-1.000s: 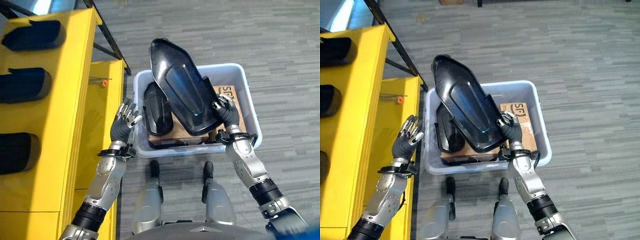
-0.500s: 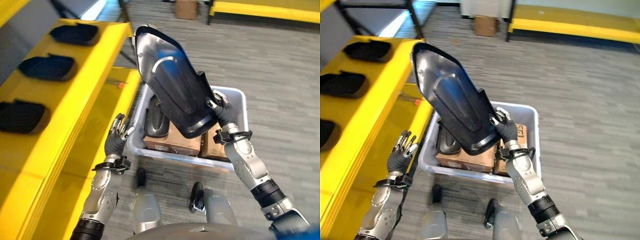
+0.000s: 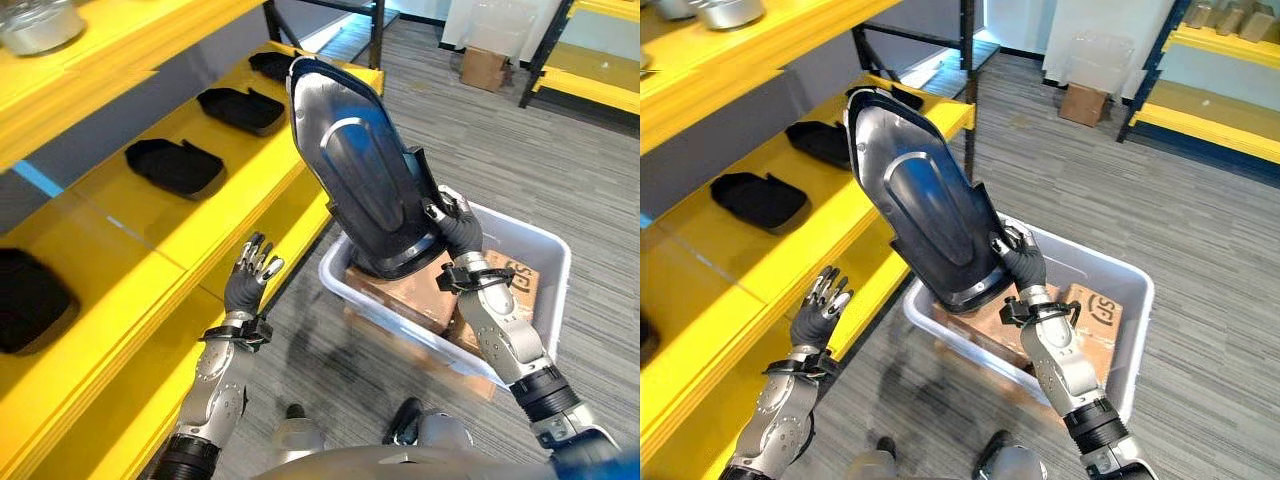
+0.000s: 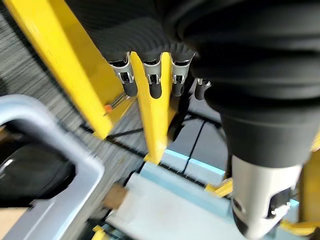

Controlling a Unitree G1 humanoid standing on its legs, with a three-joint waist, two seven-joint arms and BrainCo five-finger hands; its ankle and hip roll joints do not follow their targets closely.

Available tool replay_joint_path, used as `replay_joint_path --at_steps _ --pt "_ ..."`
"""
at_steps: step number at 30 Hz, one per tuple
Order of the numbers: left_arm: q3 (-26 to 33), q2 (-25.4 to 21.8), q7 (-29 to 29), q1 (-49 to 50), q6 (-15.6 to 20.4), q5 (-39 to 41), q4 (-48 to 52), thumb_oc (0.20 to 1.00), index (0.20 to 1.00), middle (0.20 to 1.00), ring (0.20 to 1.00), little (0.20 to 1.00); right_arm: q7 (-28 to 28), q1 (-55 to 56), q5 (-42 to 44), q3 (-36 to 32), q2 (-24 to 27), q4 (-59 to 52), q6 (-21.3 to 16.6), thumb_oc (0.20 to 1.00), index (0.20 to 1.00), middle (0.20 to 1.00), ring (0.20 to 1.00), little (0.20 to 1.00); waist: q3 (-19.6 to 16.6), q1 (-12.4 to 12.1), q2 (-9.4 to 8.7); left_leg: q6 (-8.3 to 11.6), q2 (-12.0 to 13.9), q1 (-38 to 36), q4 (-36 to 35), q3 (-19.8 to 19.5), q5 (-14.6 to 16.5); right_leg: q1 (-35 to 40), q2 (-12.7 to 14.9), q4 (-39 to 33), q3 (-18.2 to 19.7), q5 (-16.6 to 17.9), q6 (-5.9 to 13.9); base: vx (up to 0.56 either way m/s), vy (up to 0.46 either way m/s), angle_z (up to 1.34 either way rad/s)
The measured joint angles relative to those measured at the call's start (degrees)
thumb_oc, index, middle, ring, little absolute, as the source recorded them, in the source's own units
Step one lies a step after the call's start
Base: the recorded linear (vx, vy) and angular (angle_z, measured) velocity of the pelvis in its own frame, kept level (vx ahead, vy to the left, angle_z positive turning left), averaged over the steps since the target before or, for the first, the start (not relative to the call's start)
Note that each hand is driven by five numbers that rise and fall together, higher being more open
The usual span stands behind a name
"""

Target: Move parts from the plastic box to the shelf.

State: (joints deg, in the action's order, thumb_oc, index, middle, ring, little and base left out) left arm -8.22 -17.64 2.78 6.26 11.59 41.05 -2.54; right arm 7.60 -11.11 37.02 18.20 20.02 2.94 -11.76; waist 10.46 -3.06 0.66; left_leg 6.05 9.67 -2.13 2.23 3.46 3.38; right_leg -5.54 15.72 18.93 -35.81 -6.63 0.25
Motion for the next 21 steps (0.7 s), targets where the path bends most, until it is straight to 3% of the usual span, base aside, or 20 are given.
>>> replay_joint_path --at_steps 2,5,8,11,12,13,14,15,16,17,18,20,21 --pt "0.6 -0.2 0.0 0.6 0.0 -0.1 0.1 1.000 1.000 1.000 1.000 1.000 -0.3 0.8 -0.1 0.2 -0.3 0.0 0.1 0.200 0.200 0.200 0.200 0.200 -0.8 -0.7 -0.32 -0.62 -0.9 0.8 0.0 -0.4 -0.1 0.1 0.5 -1.1 0.0 0.9 0.77 -0.05 0.301 0.23" --pt "2.9 -0.7 0.0 2.2 0.0 -1.3 0.1 1.000 1.000 1.000 1.000 1.000 -0.4 1.2 -0.1 0.0 -1.6 0.0 0.2 0.200 0.200 0.200 0.200 0.200 -2.0 -2.8 -1.16 -2.39 -4.5 3.5 2.3 -1.8 0.2 0.8 3.3 -3.5 -1.7 4.0 2.60 -0.06 0.344 0.36" --pt "2.9 -0.5 0.0 2.1 0.1 -1.9 0.1 1.000 1.000 1.000 1.000 1.000 -0.4 2.0 -0.1 -0.5 -1.6 0.0 0.2 0.200 0.200 0.200 0.200 0.200 -2.0 -3.1 -1.47 -3.32 -7.1 5.4 4.9 -4.5 0.3 3.2 5.6 -4.4 -4.3 5.5 4.31 -0.06 0.299 0.60" --pt "3.7 -0.8 0.0 1.6 0.1 -2.5 -0.2 1.000 1.000 1.000 1.000 1.000 -0.4 2.8 -0.2 -1.7 -3.2 0.2 0.9 0.200 0.200 0.200 0.200 0.200 -1.6 -3.6 -2.56 -4.90 -11.2 7.8 7.2 -7.6 0.2 5.2 8.2 -5.2 -3.9 6.4 5.47 0.00 0.336 0.93" --pt "3.7 -1.0 0.0 1.6 0.1 -2.5 -0.1 1.000 1.000 1.000 1.000 1.000 -0.3 2.8 -0.2 -2.1 -3.2 0.3 0.9 0.200 0.200 0.200 0.200 0.200 -1.6 -3.2 -2.54 -5.13 -11.1 8.9 8.0 -8.1 0.3 5.3 8.5 -5.1 -3.8 6.4 5.46 -0.04 0.271 0.78" --pt "3.9 -1.6 0.0 1.7 0.1 -2.5 0.2 1.000 1.000 1.000 1.000 1.000 -0.2 2.8 -0.2 -2.0 -3.8 0.3 1.2 0.200 0.200 0.200 0.200 0.200 -1.3 -3.5 -2.78 -5.62 -12.0 9.5 9.4 -8.7 0.6 5.1 8.6 -4.9 -0.9 6.9 4.71 -0.02 0.283 0.81" --pt "3.9 -1.7 0.1 1.1 0.2 -2.6 -0.5 1.000 1.000 1.000 1.000 1.000 -0.4 3.0 -0.2 -2.0 -3.8 0.2 1.3 0.200 0.200 0.200 0.200 0.200 -0.7 -2.3 -2.37 -7.56 -13.7 10.9 11.1 -10.8 0.8 4.1 8.4 -1.8 7.2 7.3 2.89 -0.02 0.283 1.16" --pt "3.6 -2.0 -0.1 0.7 0.1 -3.6 -1.0 1.000 1.000 1.000 1.000 1.000 -0.4 3.7 -0.2 -1.9 -3.7 0.2 1.3 0.200 0.200 0.200 0.200 0.200 -0.8 -0.6 -1.92 -7.55 -14.0 11.1 11.2 -12.8 0.5 2.9 6.9 0.8 16.7 7.1 2.79 0.04 0.143 1.24" --pt "3.6 -2.6 -0.2 0.6 0.2 -4.3 -0.9 1.000 1.000 1.000 1.000 1.000 -0.8 4.8 -0.1 -1.9 -3.7 0.1 1.4 0.200 0.200 0.200 0.200 0.200 -0.7 0.0 -2.40 -8.70 -13.6 10.7 10.1 -13.8 0.4 1.0 5.5 2.6 23.6 4.0 5.61 0.04 0.110 0.78" --pt "4.1 -4.3 -0.4 2.0 0.3 -4.6 -0.9 1.000 1.000 1.000 1.000 1.000 -2.0 5.6 -0.1 -0.7 -3.7 0.2 2.2 0.200 0.200 0.200 0.200 0.200 -0.4 -0.5 -2.92 -8.64 -12.4 10.1 8.4 -14.7 -0.5 -2.0 -1.6 3.7 32.1 -1.2 8.24 0.06 0.149 0.37" --pt "4.8 -5.4 -0.4 2.7 0.0 -4.7 -0.9 1.000 1.000 1.000 1.000 1.000 -3.1 7.1 -0.1 -0.2 -3.6 0.1 2.3 0.200 0.200 0.200 0.200 0.200 -0.1 0.0 -3.28 -8.32 -11.5 9.2 6.7 -15.5 -1.8 -3.1 -7.4 5.0 35.9 -4.0 6.54 0.04 0.083 0.20" --pt "5.4 -5.8 -0.7 4.8 -0.1 -4.7 0.2 1.000 1.000 1.000 1.000 1.000 -4.3 8.9 0.0 0.7 -3.6 0.1 2.6 0.200 0.200 0.200 0.200 0.200 0.1 0.5 -5.55 -7.79 -12.3 7.3 4.5 -15.2 -2.7 -3.4 -13.0 2.9 32.4 -4.1 4.90 0.00 0.039 0.20" --pt "5.0 -5.1 -1.1 5.6 -0.1 -4.7 0.4 1.000 1.000 1.000 1.000 1.000 -5.1 9.3 0.3 0.7 -3.1 0.4 2.6 0.200 0.200 0.200 0.200 0.200 -0.3 1.1 -6.77 -7.63 -13.2 7.4 4.3 -15.7 -2.5 -2.1 -14.9 -0.5 32.4 -3.9 -1.53 -0.02 0.036 0.13"
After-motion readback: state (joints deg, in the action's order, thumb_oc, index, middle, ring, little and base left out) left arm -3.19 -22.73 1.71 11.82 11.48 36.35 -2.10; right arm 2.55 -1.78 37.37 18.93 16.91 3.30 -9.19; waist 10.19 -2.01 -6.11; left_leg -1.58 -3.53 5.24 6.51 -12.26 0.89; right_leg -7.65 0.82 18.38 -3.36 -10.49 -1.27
